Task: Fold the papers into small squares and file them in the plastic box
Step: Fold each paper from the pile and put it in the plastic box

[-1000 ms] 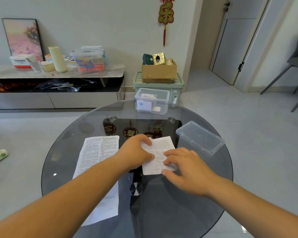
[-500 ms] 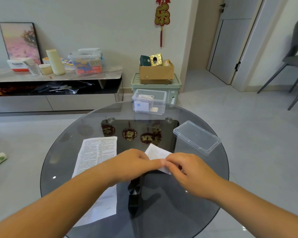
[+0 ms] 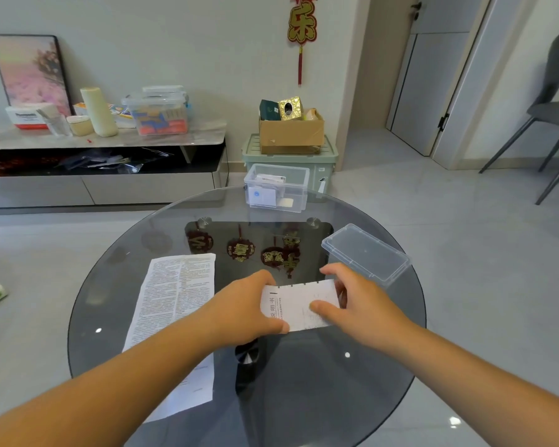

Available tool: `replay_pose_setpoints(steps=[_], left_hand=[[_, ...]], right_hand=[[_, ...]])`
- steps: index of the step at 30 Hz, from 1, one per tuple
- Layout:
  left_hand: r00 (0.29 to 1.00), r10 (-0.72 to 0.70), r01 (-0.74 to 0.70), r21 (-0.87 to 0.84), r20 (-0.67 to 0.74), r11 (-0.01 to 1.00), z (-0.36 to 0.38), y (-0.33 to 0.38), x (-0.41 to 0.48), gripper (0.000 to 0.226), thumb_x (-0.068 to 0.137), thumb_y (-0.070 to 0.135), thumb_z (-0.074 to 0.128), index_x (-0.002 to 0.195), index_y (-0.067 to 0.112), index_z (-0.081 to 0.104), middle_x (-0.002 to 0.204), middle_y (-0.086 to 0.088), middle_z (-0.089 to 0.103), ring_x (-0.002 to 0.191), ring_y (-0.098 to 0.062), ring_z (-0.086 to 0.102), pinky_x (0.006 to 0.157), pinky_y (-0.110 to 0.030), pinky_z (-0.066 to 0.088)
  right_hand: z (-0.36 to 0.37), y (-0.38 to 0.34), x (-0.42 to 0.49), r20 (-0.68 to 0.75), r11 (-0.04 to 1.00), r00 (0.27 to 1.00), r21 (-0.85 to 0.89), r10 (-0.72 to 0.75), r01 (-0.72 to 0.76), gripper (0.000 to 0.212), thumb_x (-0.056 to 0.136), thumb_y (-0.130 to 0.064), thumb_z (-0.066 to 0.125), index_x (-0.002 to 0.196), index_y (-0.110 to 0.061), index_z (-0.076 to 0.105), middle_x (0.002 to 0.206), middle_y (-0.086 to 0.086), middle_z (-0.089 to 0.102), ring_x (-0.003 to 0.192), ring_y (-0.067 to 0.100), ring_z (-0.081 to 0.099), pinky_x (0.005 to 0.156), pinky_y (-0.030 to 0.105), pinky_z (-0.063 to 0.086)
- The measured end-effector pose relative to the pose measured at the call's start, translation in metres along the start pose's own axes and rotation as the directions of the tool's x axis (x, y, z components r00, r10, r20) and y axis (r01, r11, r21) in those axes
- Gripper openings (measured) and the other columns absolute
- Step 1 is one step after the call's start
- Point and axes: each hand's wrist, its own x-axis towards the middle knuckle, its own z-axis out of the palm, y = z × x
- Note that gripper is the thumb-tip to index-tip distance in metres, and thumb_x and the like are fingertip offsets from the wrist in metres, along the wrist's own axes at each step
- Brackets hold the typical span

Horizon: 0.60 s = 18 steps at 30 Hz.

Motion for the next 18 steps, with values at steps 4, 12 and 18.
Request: replay_pose_setpoints(steps=[4,12,18], left_hand=[[0.999,0.004,-0.002,0.063,-0.036,0.998,0.002,-0.001,0.004,0.089,0.073,0.057,0.081,0.144,0.039,0.031,0.129,0.005,0.044,0.119,-0.017,0.044,0.098,-0.031,0.047],[0.993,-0.016,0.034,0.157,-0.116,0.987,0.0,0.0,0.012,0.051,0.073,0.059,0.079,0.111,0.037,0.054,0.111,0.01,0.05,0.101,-0.011,0.051,0.089,-0.033,0.052],[0.996,-0.09,0.093,0.161,-0.03,0.983,-0.004,0.01,0.01,0.055,0.069,0.06,0.082,0.1,0.027,0.05,0.093,0.011,0.059,0.082,-0.008,0.056,0.064,-0.024,0.046]], right_hand=[[0.008,0.002,0.006,0.029,0.966,0.997,-0.247,-0.068,0.073,0.051,0.089,-0.059,0.059,0.136,-0.04,0.049,0.114,-0.013,0.046,0.112,0.012,0.042,0.1,0.034,0.033],[0.012,0.003,0.004,-0.047,0.948,0.982,-0.273,-0.183,0.164,0.045,0.087,-0.059,0.064,0.126,-0.037,0.057,0.114,-0.014,0.035,0.112,0.01,0.034,0.098,0.028,0.034],[0.018,-0.008,-0.009,0.052,0.916,0.945,-0.236,-0.322,0.325,0.024,0.096,-0.037,0.06,0.118,-0.029,0.066,0.106,-0.02,0.046,0.098,0.002,0.038,0.085,0.02,0.037]])
